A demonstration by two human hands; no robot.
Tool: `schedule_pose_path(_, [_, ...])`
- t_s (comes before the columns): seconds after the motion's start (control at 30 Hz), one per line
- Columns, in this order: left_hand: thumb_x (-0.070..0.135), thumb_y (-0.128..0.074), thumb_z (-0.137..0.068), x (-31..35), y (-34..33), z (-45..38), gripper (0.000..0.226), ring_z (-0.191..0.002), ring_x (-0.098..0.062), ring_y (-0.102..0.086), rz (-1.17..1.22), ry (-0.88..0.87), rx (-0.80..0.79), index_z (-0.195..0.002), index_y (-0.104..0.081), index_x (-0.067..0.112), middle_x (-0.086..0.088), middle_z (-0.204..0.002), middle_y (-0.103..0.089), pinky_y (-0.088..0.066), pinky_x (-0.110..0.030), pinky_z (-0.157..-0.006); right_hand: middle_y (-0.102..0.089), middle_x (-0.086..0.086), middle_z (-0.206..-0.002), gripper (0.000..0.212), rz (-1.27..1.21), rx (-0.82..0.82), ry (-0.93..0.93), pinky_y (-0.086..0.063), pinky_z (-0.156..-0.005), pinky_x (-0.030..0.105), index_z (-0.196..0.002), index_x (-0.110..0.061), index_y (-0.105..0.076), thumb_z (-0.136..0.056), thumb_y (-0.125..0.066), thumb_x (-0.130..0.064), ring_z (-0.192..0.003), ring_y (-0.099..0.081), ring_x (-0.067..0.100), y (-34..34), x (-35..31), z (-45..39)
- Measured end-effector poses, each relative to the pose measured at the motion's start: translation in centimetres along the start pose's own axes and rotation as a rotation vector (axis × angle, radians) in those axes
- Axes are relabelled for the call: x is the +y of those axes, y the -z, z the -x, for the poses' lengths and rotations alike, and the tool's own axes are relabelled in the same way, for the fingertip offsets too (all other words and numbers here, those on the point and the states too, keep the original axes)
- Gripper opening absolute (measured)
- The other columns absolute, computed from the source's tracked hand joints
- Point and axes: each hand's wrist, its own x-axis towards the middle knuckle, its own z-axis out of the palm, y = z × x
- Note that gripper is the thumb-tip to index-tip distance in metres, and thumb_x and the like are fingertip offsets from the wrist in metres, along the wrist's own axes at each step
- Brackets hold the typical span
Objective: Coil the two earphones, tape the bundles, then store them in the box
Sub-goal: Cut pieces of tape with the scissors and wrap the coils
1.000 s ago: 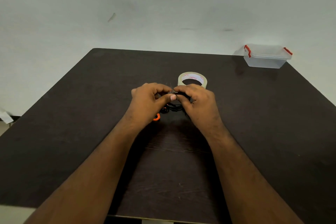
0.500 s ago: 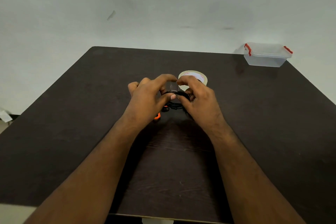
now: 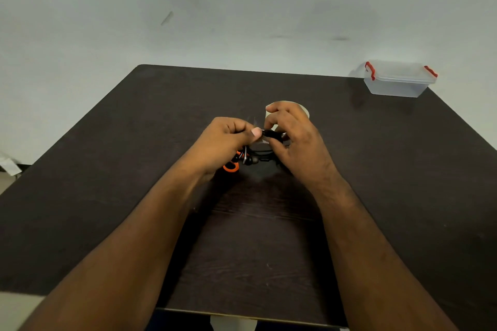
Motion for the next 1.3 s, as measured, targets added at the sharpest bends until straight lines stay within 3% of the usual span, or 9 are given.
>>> schedule_pose_path(0.23, [0.016,-0.06,-0.094,0.2,0.3,0.1,0.022,-0.075,-0.009,-0.067,0.131,0.021,-0.013,-0.095,-0.072,-0.002,-0.005,-0.081,-0.073,-0.054,-0.025,-0.069,-0.057,0.01,-0.122,0.014,-0.047,0.048,0.027,-0.056,-0.072,0.038,-0.089,-0.007,-0.071,-0.077,-0.078,-0.008,-0.1,-0.057,0.016,0.1,-0.4,0.2])
schedule_pose_path(0.37, [0.023,-0.058,-0.095,0.1,0.5,0.0,0.031,-0.078,-0.013,-0.067,0.088,0.018,0.013,-0.096,-0.07,-0.005,-0.016,-0.089,-0.072,-0.055,-0.03,-0.075,-0.06,0.011,-0.115,0.007,-0.147,0.094,0.003,-0.054,-0.076,0.038,-0.08,-0.003,-0.074,-0.076,-0.078,-0.006,-0.091,-0.062,0.022,0.2,0.2,0.3])
schedule_pose_path(0.47, [0.021,-0.053,-0.098,0.2,0.3,0.2,0.031,-0.064,-0.007,-0.064,0.088,0.021,-0.01,-0.079,-0.074,0.01,-0.001,-0.071,-0.071,-0.052,-0.021,-0.054,-0.063,0.009,-0.107,0.006,-0.159,0.129,0.002,-0.053,-0.08,0.032,-0.078,-0.001,-0.072,-0.076,-0.078,-0.002,-0.099,-0.061,0.017,-0.2,0.4,0.4])
schedule_pose_path(0.53, [0.021,-0.053,-0.099,0.1,0.2,0.3,0.037,-0.063,-0.011,-0.061,0.052,0.017,0.003,-0.068,-0.073,0.019,0.003,-0.063,-0.064,-0.052,-0.023,-0.054,-0.066,0.006,-0.102,0.007,-0.219,0.155,-0.042,-0.051,-0.076,0.023,-0.077,-0.004,-0.069,-0.078,-0.076,-0.001,-0.098,-0.062,0.01,-0.3,0.3,0.5])
schedule_pose_path(0.7, [0.025,-0.055,-0.097,0.1,0.0,0.3,0.032,-0.069,-0.022,-0.059,-0.062,0.021,-0.005,-0.087,-0.069,-0.002,-0.011,-0.072,-0.064,-0.05,-0.024,-0.059,-0.07,-0.007,-0.097,0.015,-0.421,0.152,-0.241,-0.05,-0.071,0.016,-0.081,-0.017,-0.062,-0.081,-0.07,-0.005,-0.088,-0.066,0.008,-0.6,-0.3,0.8])
schedule_pose_path(0.9, [0.02,-0.056,-0.097,0.1,0.2,0.2,0.045,-0.056,-0.012,-0.057,0.088,0.044,0.07,-0.055,-0.07,0.02,-0.002,-0.06,-0.057,-0.049,-0.021,-0.048,-0.065,-0.009,-0.108,0.037,-0.415,0.017,-0.203,-0.052,-0.073,0.02,-0.102,-0.025,-0.068,-0.074,-0.073,-0.001,-0.092,-0.063,0.011,0.6,0.0,0.9])
schedule_pose_path(1.0, [0.019,-0.058,-0.096,0.1,0.2,0.2,0.033,-0.056,-0.011,-0.059,0.098,0.046,0.065,-0.067,-0.072,0.014,-0.003,-0.06,-0.061,-0.05,-0.024,-0.048,-0.065,-0.001,-0.11,0.039,-0.301,-0.052,-0.097,-0.047,-0.084,0.016,-0.107,-0.014,-0.069,-0.071,-0.078,-0.003,-0.105,-0.059,0.006,0.2,-0.2,0.8])
schedule_pose_path(1.13, [0.023,-0.056,-0.097,-0.2,-0.1,0.2,0.03,-0.066,-0.012,-0.059,0.055,0.031,0.028,-0.077,-0.072,0.007,-0.003,-0.067,-0.065,-0.05,-0.024,-0.056,-0.07,0.006,-0.095,0.015,-0.304,0.104,-0.101,-0.052,-0.084,0.027,-0.088,-0.003,-0.074,-0.074,-0.078,-0.002,-0.096,-0.064,0.012,-0.7,-0.5,0.7])
schedule_pose_path(1.3, [0.024,-0.052,-0.099,-0.4,0.0,0.2,0.025,-0.076,-0.007,-0.064,0.064,-0.012,-0.06,-0.094,-0.072,0.01,0.002,-0.079,-0.071,-0.052,-0.022,-0.067,-0.072,-0.004,-0.086,0.011,-0.404,0.171,-0.253,-0.054,-0.079,0.025,-0.084,-0.012,-0.074,-0.077,-0.077,-0.004,-0.087,-0.068,0.009,-0.9,-0.1,0.9])
